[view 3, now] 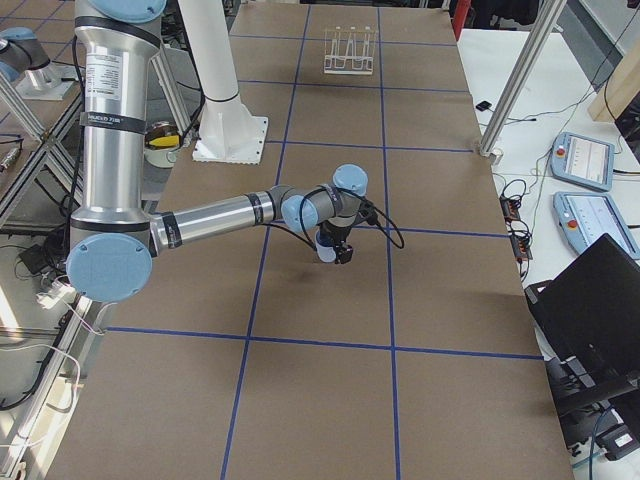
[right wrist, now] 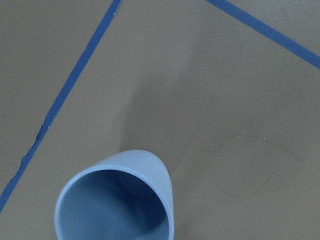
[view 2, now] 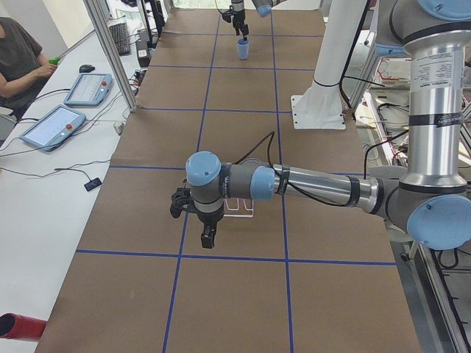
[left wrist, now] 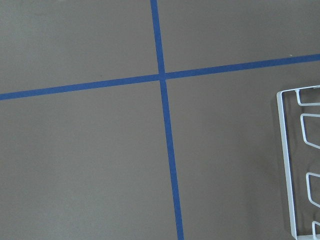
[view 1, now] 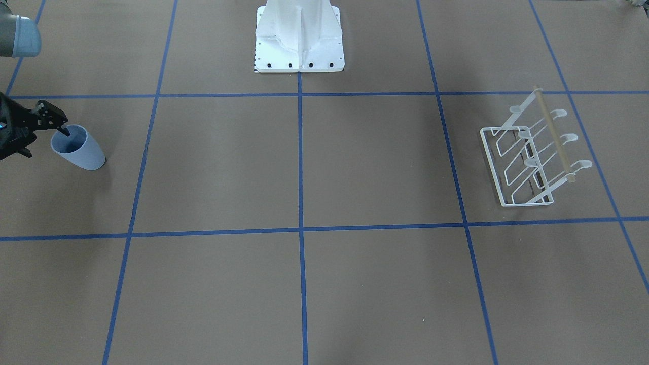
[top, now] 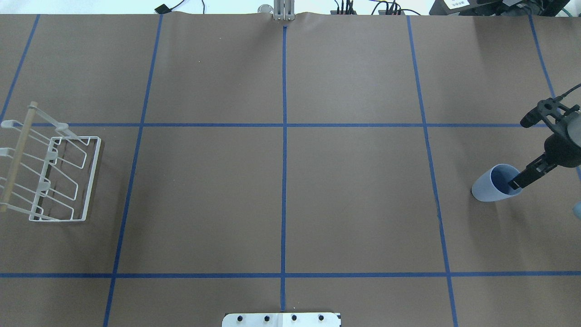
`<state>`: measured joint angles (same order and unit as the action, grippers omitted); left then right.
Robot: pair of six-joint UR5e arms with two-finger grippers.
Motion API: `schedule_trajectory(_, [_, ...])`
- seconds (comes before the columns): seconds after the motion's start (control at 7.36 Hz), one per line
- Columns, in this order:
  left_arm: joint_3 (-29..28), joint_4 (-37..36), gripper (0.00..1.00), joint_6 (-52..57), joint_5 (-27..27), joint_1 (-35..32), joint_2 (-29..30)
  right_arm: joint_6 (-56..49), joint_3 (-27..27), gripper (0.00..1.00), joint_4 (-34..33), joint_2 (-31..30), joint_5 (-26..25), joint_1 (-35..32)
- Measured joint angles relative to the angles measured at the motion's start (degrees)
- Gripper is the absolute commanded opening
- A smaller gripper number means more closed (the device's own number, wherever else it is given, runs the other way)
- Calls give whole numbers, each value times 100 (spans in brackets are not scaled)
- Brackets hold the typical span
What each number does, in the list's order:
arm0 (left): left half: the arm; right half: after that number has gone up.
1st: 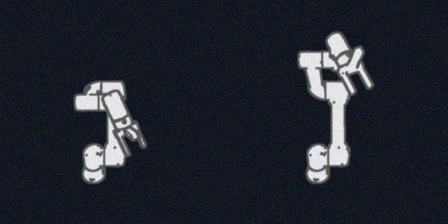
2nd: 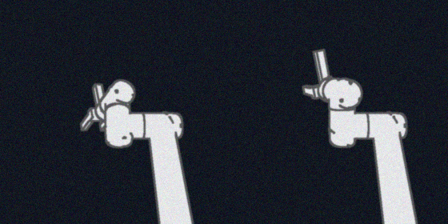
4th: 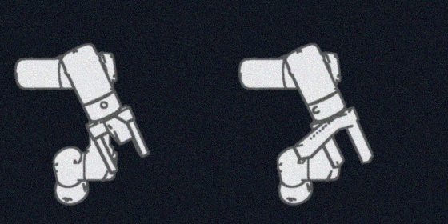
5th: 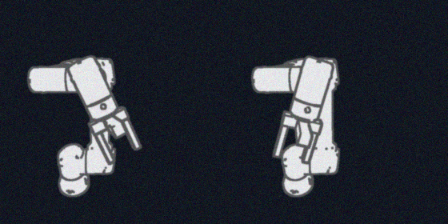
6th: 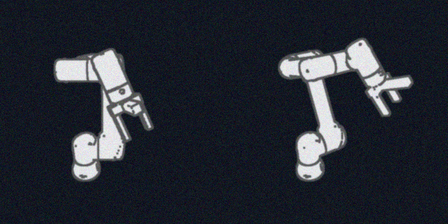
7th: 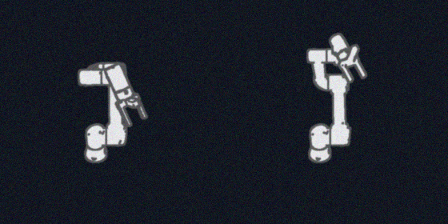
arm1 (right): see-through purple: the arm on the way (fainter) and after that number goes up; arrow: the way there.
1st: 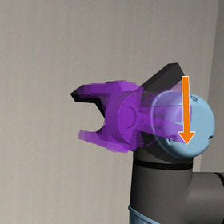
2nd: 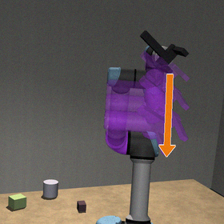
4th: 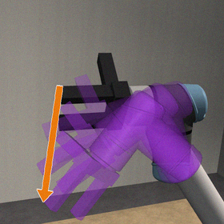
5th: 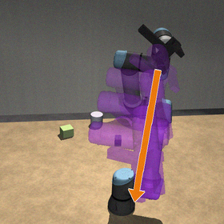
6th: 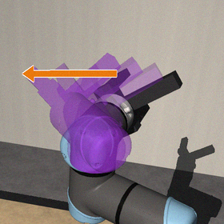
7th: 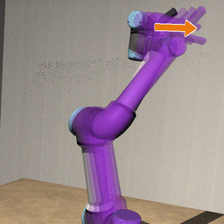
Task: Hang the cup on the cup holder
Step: 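Lower the right gripper onto the rim of the light blue cup, then grasp the cup rim with the right gripper and lift it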
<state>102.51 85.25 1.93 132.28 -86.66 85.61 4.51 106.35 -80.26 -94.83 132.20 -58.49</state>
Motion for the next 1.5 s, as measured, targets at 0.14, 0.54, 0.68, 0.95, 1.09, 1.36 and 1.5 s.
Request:
schedule_trajectory(0.14, [-5,0,99,0,0,0,0,4,-42,82,-1,29,-6,24])
schedule_trajectory(0.54, [-12,0,99,0,0,0,0,6,-135,11,0,143,-12,68])
schedule_trajectory(0.68, [-12,0,99,0,0,0,0,29,-147,0,1,152,-9,71])
schedule_trajectory(0.95, [-7,0,99,0,0,0,0,183,-137,0,1,155,5,70])
schedule_trajectory(1.09, [2,0,99,0,0,0,0,288,-99,0,1,154,21,63])
schedule_trajectory(1.36, [51,2,99,0,10,-3,0,531,165,0,-10,148,162,-102])
schedule_trajectory(1.5, [88,8,99,4,74,-3,0,626,253,0,-11,154,437,-314])
